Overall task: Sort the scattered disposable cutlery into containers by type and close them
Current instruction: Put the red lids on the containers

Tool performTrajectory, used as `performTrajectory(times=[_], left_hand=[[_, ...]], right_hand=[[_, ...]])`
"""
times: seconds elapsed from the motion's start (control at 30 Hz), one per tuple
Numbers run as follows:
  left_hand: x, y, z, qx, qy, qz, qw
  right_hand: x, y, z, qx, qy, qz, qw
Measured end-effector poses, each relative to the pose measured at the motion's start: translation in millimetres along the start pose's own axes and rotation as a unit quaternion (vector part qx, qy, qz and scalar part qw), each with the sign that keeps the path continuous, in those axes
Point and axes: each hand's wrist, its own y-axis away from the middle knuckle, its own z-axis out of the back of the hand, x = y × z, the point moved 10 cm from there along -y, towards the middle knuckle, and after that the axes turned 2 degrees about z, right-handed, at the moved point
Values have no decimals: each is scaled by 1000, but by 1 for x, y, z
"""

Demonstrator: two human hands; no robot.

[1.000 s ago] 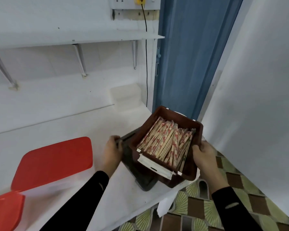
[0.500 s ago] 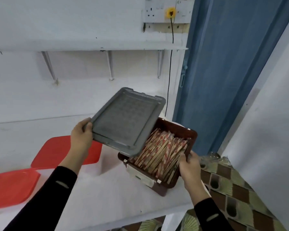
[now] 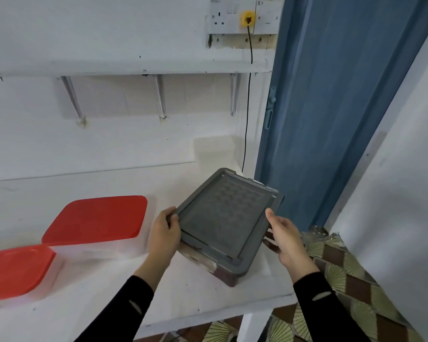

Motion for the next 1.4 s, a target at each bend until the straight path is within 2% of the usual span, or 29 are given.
performTrajectory(times=[0.07, 0.23, 0.33, 0.4, 0.5, 0.57, 0.67, 0.7, 0.77, 0.8, 0.87, 0.93, 1.0, 1.1, 1.27, 1.33, 1.4], left_hand=[[13, -2, -11, 43, 35, 46, 997], [20, -20, -17, 114, 2, 77, 991], [3, -42, -13, 112, -26, 52, 992], [-1, -58, -10, 103, -36, 66, 992], [2, -62, -10, 141, -42, 117, 982], [6, -52, -12, 184, -44, 155, 970], [16, -25, -9, 258, 55, 223, 938], [23, -19, -4, 272, 91, 246, 926], [37, -9, 13, 289, 137, 286, 904], [40, -4, 22, 295, 165, 295, 894], [41, 4, 29, 307, 207, 299, 880], [37, 10, 27, 325, 196, 277, 883], [35, 9, 25, 322, 179, 260, 892], [35, 3, 27, 283, 158, 256, 911], [23, 2, 27, 199, 40, 239, 950], [12, -2, 32, 190, -59, 188, 962], [-5, -4, 31, 178, -232, 89, 952]], right_hand=[[-1, -7, -1, 15, -1, -22, 1000], [-5, 9, -1, 57, -20, -79, 995], [-18, 49, -3, 100, -35, -117, 987], [-29, 81, -17, 146, -24, -123, 981], [-43, 120, -41, 198, 36, -134, 970], [-44, 140, -50, 250, 130, -142, 949], [-23, 159, -61, 331, 239, -95, 908], [-7, 155, -64, 319, 255, -52, 911], [33, 135, -70, 229, 282, 79, 928], [53, 125, -75, 172, 320, 160, 918], [71, 114, -99, 124, 440, 284, 843], [59, 109, -126, 142, 546, 315, 764], [47, 104, -137, 137, 601, 320, 719], [46, 103, -137, 104, 600, 335, 719], [42, 105, -136, 104, 591, 347, 721], [42, 102, -131, 146, 565, 336, 739], [49, 94, -116, 182, 508, 318, 780]])
